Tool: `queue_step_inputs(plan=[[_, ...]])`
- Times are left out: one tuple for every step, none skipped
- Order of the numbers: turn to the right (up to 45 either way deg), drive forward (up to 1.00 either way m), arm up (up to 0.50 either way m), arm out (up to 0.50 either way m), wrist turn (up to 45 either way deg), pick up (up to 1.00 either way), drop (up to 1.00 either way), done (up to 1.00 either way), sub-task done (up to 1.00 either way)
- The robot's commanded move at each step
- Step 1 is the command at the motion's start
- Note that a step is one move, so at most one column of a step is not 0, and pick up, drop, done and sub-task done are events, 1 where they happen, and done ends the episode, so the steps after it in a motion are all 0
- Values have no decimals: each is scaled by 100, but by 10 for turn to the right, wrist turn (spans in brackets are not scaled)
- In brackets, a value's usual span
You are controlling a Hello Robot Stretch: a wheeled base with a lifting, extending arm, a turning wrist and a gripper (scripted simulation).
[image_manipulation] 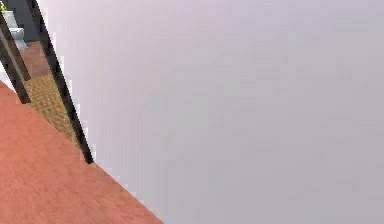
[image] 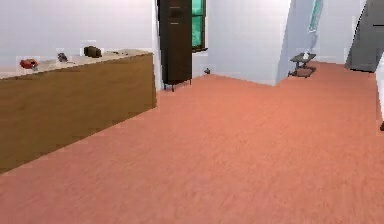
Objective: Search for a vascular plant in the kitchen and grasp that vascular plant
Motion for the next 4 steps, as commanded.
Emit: queue_step_inputs(plan=[[0, 15, 0, 0, 0, 0, 0, 0, 0], [-450, 0, 0, 0, 0, 0, 0, 0, 0], [-450, 0, 0, 0, 0, 0, 0, 0, 0], [-450, 0, 0, 0, 0, 0, 0, 0, 0]])
